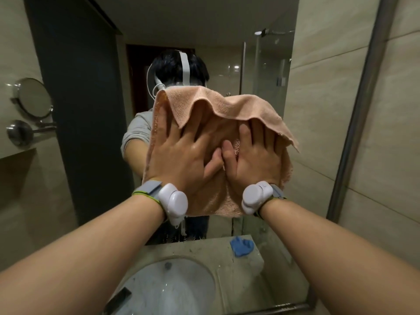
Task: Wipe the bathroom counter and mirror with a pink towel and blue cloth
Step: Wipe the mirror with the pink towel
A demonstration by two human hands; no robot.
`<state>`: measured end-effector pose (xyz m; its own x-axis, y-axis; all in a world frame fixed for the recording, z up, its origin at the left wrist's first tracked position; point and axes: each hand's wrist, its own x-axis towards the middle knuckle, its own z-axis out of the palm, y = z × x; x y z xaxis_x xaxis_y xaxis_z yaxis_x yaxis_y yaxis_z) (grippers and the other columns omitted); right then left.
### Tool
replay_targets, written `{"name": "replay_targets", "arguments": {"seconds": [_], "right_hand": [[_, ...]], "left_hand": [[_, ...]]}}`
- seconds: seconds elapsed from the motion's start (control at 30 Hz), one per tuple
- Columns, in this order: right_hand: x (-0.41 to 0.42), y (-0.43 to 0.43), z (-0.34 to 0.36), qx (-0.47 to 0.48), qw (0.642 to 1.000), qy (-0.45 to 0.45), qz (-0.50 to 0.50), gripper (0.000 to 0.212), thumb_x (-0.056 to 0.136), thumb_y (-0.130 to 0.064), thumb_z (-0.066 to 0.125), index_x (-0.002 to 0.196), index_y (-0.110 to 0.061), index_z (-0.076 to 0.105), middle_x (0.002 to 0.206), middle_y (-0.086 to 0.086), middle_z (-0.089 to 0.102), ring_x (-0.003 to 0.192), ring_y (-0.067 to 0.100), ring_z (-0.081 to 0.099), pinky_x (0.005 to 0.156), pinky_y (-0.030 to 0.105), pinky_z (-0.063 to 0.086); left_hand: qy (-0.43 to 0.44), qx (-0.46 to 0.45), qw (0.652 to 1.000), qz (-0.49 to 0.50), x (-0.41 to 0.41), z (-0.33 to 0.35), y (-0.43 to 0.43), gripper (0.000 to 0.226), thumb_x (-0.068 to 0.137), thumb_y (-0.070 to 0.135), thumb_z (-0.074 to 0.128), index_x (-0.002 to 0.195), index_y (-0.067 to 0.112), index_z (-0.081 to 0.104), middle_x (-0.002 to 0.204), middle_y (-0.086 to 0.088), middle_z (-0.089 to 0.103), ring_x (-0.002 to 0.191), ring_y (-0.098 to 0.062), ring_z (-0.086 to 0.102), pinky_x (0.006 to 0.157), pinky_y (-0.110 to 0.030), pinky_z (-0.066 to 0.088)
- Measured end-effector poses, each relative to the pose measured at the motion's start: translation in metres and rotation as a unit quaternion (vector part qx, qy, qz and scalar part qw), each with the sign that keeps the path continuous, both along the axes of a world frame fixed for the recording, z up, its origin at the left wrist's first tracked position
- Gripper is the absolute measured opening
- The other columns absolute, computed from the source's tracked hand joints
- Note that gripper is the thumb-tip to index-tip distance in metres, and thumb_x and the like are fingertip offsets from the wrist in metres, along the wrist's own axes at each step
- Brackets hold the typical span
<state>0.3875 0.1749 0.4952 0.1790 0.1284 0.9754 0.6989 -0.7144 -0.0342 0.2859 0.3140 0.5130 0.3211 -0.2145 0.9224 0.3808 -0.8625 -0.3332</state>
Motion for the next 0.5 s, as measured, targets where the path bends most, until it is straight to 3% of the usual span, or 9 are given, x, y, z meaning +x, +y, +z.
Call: {"name": "replay_targets", "arguments": {"seconds": [0.17,0.3,0.5], "right_hand": [[0.004,-0.006,-0.020,-0.007,1.000,0.007,-0.005,0.047,0.097,-0.056,0.035,0.127,-0.021,0.046,0.132,0.006,0.044,0.120,0.037,0.043,0.098,0.053,0.036],[0.009,-0.011,-0.034,-0.015,1.000,0.004,-0.008,0.047,0.095,-0.054,0.042,0.128,-0.021,0.046,0.131,0.006,0.045,0.120,0.037,0.043,0.098,0.052,0.033],[0.011,-0.018,-0.052,-0.019,1.000,0.017,-0.007,0.049,0.094,-0.056,0.043,0.130,-0.021,0.047,0.131,0.006,0.048,0.120,0.036,0.044,0.101,0.052,0.033]], "left_hand": [[0.016,0.004,1.000,0.009,0.002,-0.013,-0.003,0.066,0.097,0.059,0.039,0.157,0.031,0.034,0.165,-0.009,0.025,0.150,-0.046,0.020,0.126,-0.057,-0.008],[0.028,-0.002,1.000,-0.003,0.006,-0.027,-0.009,0.064,0.097,0.056,0.043,0.155,0.032,0.034,0.164,-0.009,0.028,0.148,-0.047,0.024,0.126,-0.062,-0.001],[0.040,-0.009,0.999,0.003,0.008,-0.045,-0.016,0.055,0.096,0.056,0.045,0.146,0.032,0.049,0.161,-0.008,0.031,0.144,-0.048,0.029,0.126,-0.058,-0.007]]}}
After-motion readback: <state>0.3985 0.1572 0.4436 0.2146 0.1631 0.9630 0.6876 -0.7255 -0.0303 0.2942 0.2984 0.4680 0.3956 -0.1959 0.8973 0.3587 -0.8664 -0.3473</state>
